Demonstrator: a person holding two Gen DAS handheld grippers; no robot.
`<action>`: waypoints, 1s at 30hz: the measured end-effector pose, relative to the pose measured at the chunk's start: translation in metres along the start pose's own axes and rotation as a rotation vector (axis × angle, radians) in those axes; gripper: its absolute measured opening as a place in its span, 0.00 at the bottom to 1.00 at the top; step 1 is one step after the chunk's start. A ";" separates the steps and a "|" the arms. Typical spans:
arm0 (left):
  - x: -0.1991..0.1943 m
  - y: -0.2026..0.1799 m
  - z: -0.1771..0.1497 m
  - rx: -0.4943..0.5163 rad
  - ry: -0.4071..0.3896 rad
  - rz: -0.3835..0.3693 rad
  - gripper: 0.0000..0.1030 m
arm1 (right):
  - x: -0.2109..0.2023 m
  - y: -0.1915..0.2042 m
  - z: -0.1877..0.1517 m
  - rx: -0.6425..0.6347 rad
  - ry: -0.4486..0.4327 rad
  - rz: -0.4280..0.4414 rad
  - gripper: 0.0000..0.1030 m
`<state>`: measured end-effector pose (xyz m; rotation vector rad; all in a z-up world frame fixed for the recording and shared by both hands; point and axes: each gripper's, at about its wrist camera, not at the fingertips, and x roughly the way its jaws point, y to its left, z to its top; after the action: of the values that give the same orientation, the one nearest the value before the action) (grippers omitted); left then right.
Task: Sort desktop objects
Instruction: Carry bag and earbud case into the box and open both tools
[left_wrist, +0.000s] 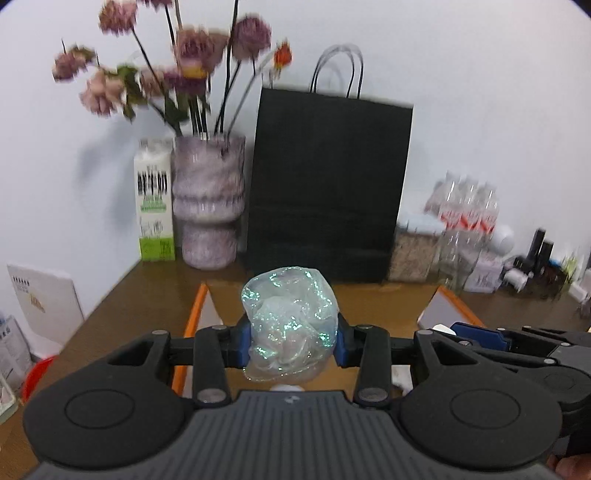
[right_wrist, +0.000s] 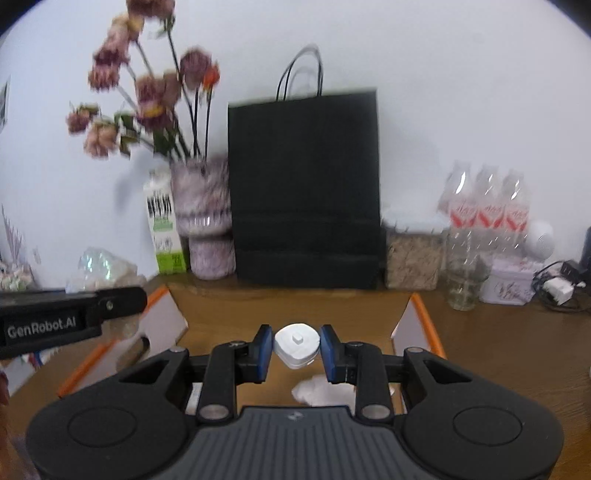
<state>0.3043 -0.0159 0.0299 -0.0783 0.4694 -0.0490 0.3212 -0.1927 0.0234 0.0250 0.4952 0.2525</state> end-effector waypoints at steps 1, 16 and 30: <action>0.005 0.002 -0.001 -0.009 0.024 -0.006 0.40 | 0.005 -0.001 -0.003 0.003 0.020 -0.003 0.26; 0.034 0.005 -0.021 0.000 0.193 -0.013 0.45 | 0.020 -0.001 -0.021 -0.012 0.113 -0.016 0.26; 0.016 0.007 -0.007 -0.003 0.117 0.044 1.00 | 0.011 -0.009 -0.012 0.007 0.116 -0.074 1.00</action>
<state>0.3159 -0.0107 0.0154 -0.0678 0.5875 -0.0096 0.3273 -0.1988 0.0069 -0.0008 0.6111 0.1807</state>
